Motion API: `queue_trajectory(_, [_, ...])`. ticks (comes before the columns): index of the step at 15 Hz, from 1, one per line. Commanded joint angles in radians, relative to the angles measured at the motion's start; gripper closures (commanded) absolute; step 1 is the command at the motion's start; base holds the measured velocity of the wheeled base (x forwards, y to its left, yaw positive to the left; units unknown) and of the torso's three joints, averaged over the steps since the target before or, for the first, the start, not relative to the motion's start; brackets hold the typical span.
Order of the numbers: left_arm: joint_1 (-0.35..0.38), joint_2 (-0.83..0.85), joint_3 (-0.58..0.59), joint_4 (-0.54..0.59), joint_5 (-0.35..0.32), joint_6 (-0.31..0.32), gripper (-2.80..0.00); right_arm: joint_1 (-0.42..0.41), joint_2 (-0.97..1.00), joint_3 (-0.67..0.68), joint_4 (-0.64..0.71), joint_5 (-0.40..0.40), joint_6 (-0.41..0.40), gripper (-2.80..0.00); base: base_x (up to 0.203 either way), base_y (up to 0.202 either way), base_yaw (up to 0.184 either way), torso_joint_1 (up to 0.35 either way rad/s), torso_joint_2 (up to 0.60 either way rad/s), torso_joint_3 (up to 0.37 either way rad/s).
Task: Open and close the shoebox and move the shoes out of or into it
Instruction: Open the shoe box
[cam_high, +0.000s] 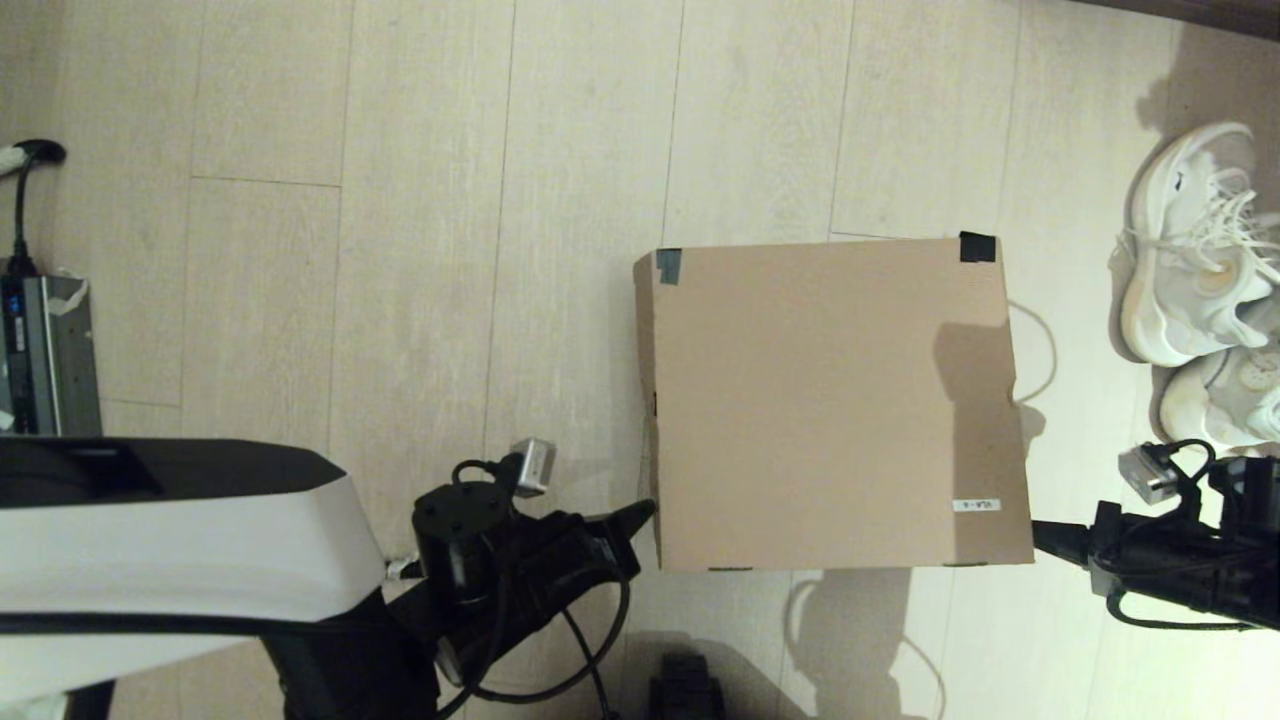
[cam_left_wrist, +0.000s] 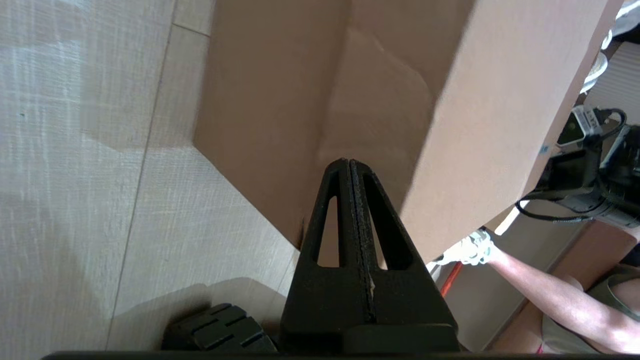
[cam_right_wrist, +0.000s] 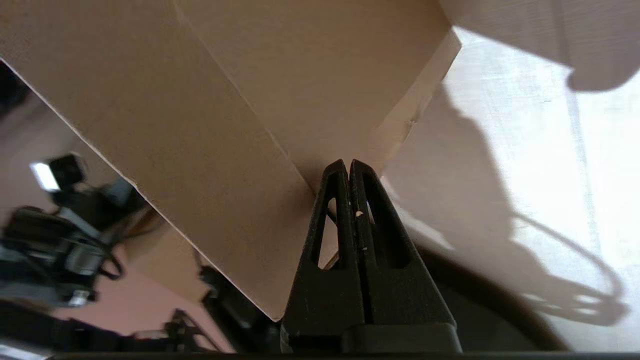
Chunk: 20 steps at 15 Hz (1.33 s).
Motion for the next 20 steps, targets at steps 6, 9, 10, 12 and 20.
queue_trajectory(6, [-0.005, -0.003, -0.001, -0.008, 0.001, -0.004, 0.0, 0.009, -0.113, 0.011, -0.004, 0.008, 0.071, 0.0, 0.0, 0.0, 0.0, 0.0, 0.0, 0.0])
queue_trajectory(9, [0.005, -0.042, 0.007, -0.008, 0.008, -0.002, 0.0, 0.009, -0.166, 0.012, -0.002, 0.01, 0.11, 0.0, 0.0, 0.0, 0.0, 0.0, 0.0, 0.0])
queue_trajectory(10, [0.007, -0.065, 0.019, -0.008, 0.009, -0.002, 0.0, 0.009, -0.181, 0.012, -0.002, 0.012, 0.121, 0.0, 0.0, 0.0, 0.0, 0.0, 0.0, 0.0])
queue_trajectory(12, [0.009, -0.096, 0.038, -0.008, 0.012, 0.0, 0.0, 0.012, -0.205, 0.015, 0.0, 0.012, 0.14, 0.0, 0.0, 0.0, 0.0, 0.0, 0.0, 0.0])
queue_trajectory(20, [0.05, -0.318, 0.188, -0.008, 0.086, 0.008, 0.0, 0.057, -0.348, -0.015, 0.001, 0.015, 0.329, 0.0, 0.0, 0.0, 0.0, 0.0, 0.0, 0.0])
